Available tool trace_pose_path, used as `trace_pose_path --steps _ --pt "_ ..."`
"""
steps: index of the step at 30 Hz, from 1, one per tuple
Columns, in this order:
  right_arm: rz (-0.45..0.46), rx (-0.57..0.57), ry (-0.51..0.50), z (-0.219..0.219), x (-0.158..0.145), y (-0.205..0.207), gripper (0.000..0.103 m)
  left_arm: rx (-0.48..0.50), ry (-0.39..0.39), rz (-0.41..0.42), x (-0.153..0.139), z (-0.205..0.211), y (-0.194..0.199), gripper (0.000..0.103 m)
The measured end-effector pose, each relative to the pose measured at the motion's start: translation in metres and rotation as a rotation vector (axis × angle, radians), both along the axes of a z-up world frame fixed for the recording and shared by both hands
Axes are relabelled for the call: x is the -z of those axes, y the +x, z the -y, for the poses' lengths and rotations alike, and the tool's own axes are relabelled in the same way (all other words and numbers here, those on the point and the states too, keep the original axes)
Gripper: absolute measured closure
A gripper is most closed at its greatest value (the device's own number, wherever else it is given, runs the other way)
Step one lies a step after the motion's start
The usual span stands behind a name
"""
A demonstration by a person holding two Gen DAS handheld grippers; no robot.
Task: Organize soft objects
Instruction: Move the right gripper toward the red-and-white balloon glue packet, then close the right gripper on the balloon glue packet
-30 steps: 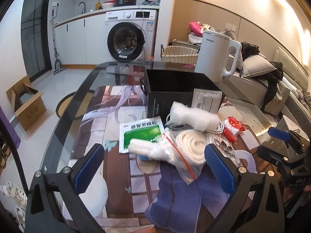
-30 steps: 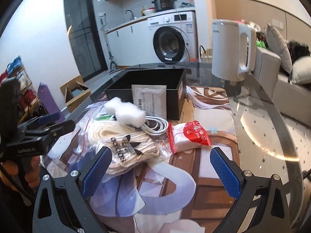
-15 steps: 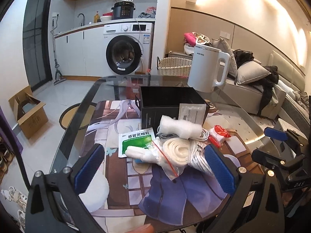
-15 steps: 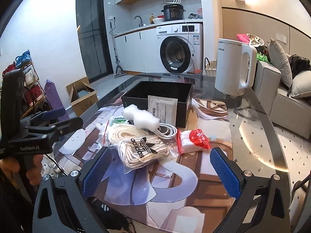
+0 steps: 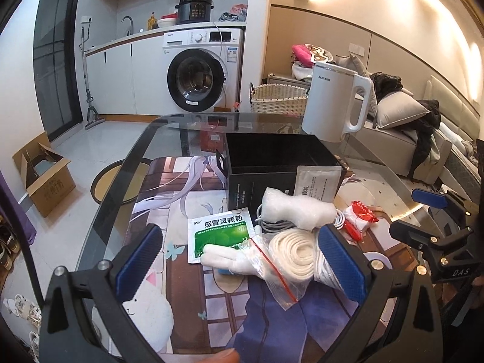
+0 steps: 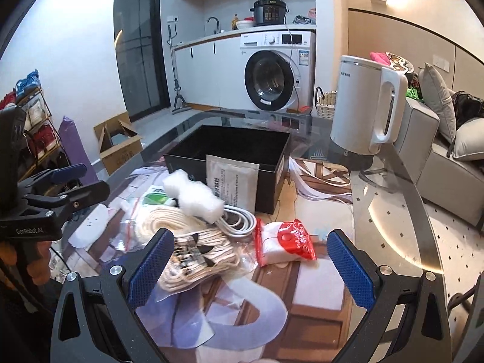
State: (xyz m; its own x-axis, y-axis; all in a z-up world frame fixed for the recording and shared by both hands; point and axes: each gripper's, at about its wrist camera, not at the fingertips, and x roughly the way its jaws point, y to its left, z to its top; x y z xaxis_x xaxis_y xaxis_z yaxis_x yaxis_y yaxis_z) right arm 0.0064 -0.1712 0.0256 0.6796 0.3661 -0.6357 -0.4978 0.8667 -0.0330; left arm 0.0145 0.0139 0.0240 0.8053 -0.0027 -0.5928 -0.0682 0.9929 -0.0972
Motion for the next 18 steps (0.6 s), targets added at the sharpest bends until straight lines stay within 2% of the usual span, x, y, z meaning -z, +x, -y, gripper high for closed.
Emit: trace_pose_path --steps 6,12,18 --pt "-0.028 0.012 -0.03 0.0 0.012 0.025 0.0 0.012 0.01 -0.02 0.004 0.0 0.017 0.0" --pt "-0.034 0.022 -0.066 0.002 0.018 0.043 0.0 0.021 0.053 -0.017 0.007 0.003 0.026 0.0" --pt "-0.101 0.046 -0.093 0.007 0.038 0.057 0.0 0.062 0.059 -0.04 0.016 0.007 0.028 0.0"
